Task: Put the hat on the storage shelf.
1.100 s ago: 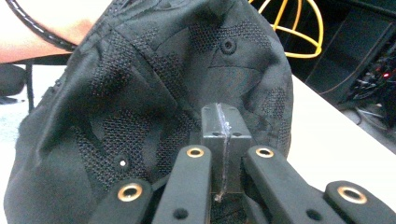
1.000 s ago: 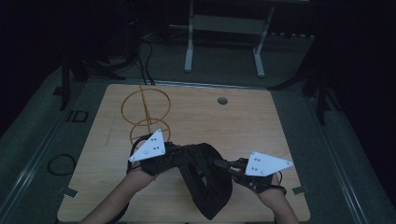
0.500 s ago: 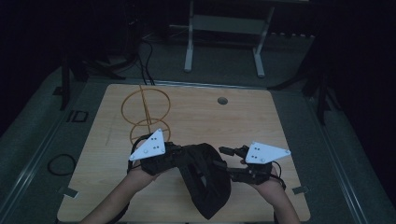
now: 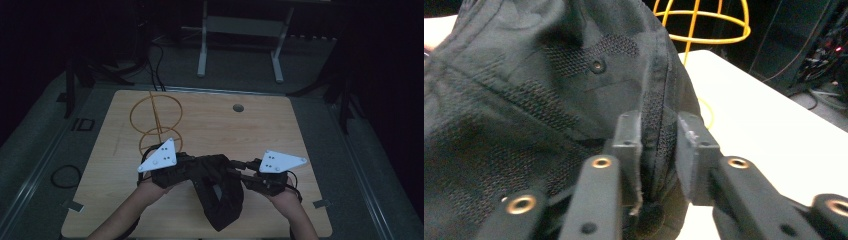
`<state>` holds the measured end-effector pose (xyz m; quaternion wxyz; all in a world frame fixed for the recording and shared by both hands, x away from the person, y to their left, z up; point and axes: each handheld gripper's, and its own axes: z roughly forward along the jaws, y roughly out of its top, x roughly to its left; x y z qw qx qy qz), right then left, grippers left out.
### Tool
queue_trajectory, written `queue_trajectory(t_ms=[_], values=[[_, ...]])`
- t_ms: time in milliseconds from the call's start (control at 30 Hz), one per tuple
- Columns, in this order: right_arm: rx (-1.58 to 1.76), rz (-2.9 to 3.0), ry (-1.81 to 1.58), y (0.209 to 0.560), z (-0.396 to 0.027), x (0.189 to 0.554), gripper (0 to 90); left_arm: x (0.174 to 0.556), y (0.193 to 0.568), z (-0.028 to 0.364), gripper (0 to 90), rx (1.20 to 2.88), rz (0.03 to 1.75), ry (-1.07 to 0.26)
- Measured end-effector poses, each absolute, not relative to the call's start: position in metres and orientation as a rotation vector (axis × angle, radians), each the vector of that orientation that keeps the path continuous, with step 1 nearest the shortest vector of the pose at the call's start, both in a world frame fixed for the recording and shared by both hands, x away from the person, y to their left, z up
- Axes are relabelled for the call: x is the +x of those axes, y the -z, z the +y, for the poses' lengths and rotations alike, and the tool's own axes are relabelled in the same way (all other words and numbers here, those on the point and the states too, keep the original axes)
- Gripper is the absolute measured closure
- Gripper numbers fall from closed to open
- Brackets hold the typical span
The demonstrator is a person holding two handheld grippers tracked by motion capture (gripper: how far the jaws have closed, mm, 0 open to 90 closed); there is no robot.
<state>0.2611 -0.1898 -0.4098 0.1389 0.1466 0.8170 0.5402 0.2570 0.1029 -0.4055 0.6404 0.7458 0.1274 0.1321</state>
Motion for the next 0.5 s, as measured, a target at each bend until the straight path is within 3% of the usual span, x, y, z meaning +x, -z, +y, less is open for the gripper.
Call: queue_trajectory(t_ms=[167,500], values=[[0.424,2.335,-1.518,0.406,-0.188,0.258,86.9,0.257,0.405,0.104,88.6,1.704,0.291,-0.308],[0.467,2.286,-1.551,0.392,-0.189,0.253,88.0,0.257,0.400,0.110,88.0,1.702,0.288,-0.363]])
